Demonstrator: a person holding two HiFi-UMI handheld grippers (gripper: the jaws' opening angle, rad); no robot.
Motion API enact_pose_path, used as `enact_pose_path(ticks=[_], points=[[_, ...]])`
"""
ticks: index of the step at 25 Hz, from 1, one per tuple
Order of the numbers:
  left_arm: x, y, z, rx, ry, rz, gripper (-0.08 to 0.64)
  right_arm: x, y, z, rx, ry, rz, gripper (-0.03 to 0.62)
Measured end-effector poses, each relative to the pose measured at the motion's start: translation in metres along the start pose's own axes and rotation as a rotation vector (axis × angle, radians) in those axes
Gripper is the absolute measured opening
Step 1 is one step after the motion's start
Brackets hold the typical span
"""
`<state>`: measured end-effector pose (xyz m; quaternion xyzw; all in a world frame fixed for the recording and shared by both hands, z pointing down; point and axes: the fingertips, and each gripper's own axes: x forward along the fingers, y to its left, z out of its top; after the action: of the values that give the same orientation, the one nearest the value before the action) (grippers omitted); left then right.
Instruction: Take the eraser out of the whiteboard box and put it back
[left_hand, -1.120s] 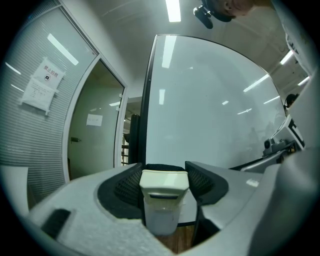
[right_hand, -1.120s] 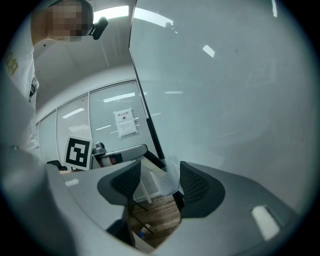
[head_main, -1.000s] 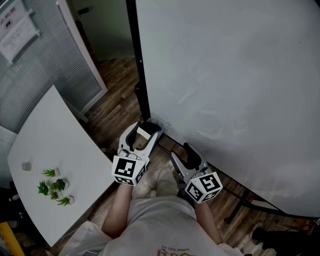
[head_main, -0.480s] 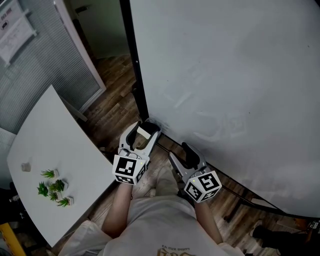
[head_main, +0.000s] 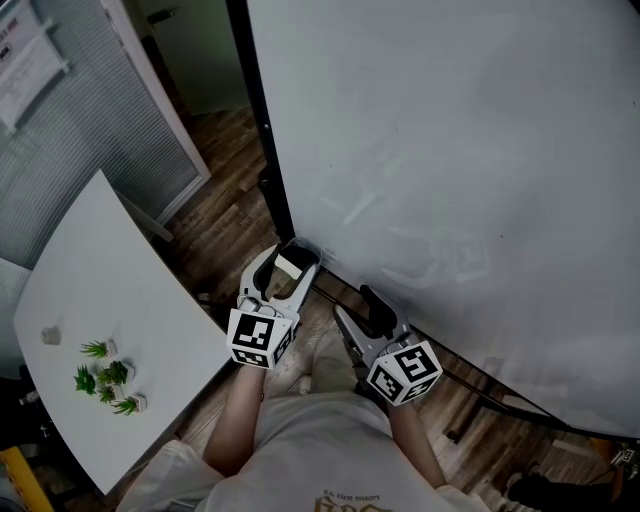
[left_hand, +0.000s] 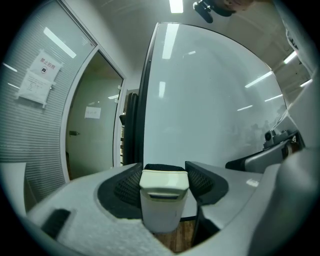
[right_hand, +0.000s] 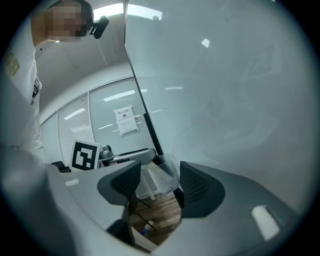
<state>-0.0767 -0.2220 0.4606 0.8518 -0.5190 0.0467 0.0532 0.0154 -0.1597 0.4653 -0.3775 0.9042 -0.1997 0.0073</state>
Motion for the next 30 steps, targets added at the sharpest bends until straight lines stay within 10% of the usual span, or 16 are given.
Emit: enact_pose_path(ticks=[30], points=[[0.011, 0.002, -0.019, 0.023, 0.041, -0.024, 0.283, 0.005, -0.001, -0.008, 0.016, 0.020, 0.004, 0.249]])
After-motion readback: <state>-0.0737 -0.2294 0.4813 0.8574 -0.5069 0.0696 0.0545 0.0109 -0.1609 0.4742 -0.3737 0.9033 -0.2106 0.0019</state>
